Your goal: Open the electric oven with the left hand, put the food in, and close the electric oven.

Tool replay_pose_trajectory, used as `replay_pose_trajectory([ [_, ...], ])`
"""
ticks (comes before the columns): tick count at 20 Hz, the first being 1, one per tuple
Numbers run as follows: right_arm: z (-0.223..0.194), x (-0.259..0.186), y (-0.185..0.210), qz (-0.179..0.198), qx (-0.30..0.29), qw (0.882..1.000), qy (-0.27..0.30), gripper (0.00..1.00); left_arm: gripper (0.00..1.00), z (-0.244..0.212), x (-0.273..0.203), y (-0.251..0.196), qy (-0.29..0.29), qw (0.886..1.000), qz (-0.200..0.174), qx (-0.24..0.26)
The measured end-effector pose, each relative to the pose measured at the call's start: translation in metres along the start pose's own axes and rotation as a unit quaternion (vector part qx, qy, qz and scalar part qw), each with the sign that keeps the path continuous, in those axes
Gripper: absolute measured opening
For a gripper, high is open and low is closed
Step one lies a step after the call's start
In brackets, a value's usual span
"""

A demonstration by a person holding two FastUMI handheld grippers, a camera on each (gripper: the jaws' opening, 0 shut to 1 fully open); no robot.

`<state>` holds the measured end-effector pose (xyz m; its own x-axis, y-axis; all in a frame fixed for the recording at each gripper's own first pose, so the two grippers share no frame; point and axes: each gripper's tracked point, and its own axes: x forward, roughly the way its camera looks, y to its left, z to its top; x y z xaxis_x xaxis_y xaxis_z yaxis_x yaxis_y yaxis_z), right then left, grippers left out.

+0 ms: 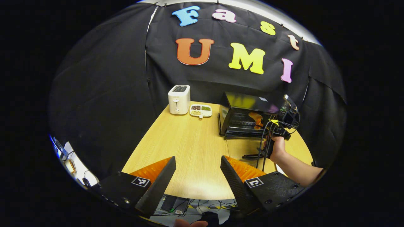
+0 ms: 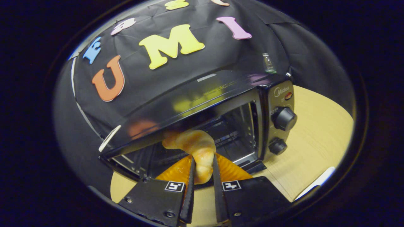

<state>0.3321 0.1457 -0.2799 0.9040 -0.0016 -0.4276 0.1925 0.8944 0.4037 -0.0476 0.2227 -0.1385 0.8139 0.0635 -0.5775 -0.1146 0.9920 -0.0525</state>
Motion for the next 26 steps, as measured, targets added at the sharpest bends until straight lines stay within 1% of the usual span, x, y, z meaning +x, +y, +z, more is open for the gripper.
replay_pose_trajectory([
  [3,0.008,0.020,0.009,0.004,0.008,1.000,-0.020,0.29,0.94,0.008,-0.003,-0.001,-0.008,1.000,0.002,0.014],
  [4,0.006,0.027,0.007,-0.004,0.001,1.000,-0.020,0.29,0.94,0.009,-0.003,-0.002,-0.010,1.000,0.002,0.017],
  [5,0.002,0.031,0.007,0.000,0.000,1.000,-0.015,0.30,0.94,0.010,-0.003,-0.005,-0.010,1.000,0.000,0.020],
  [7,-0.004,0.035,0.011,0.006,0.002,1.000,-0.004,0.42,0.94,0.010,-0.004,-0.010,-0.011,1.000,-0.006,0.025],
  [9,-0.004,0.028,0.006,0.002,-0.012,1.000,-0.007,0.50,0.94,0.010,-0.005,-0.016,-0.011,1.000,-0.010,0.026],
  [11,0.001,0.015,0.006,0.003,-0.026,1.000,-0.017,0.64,0.94,0.012,-0.006,-0.024,-0.013,1.000,-0.015,0.023],
  [12,0.001,0.011,0.006,0.005,-0.033,0.999,-0.015,0.77,0.94,0.014,-0.007,-0.027,-0.016,0.999,-0.019,0.021],
  [14,-0.002,-0.001,0.002,0.007,-0.044,0.999,-0.006,0.86,0.94,0.018,-0.008,-0.040,-0.023,0.999,-0.028,0.018],
  [16,-0.006,-0.017,-0.002,0.008,-0.061,0.998,0.002,0.87,0.94,0.020,-0.009,-0.049,-0.029,0.999,-0.036,0.013],
  [19,-0.010,-0.051,-0.005,0.025,-0.075,0.997,0.012,0.88,0.94,0.026,-0.010,-0.066,-0.043,0.998,-0.045,0.006],
  [22,-0.009,-0.098,-0.003,0.044,-0.093,0.995,0.012,0.89,0.94,0.028,-0.007,-0.083,-0.050,0.997,-0.051,0.000],
  [24,-0.007,-0.133,-0.003,0.055,-0.120,0.991,0.009,0.93,0.94,0.029,-0.004,-0.093,-0.056,0.997,-0.054,-0.007],
  [26,-0.008,-0.169,-0.004,0.068,-0.142,0.987,0.013,0.94,0.94,0.029,0.002,-0.104,-0.061,0.996,-0.057,-0.010],
])
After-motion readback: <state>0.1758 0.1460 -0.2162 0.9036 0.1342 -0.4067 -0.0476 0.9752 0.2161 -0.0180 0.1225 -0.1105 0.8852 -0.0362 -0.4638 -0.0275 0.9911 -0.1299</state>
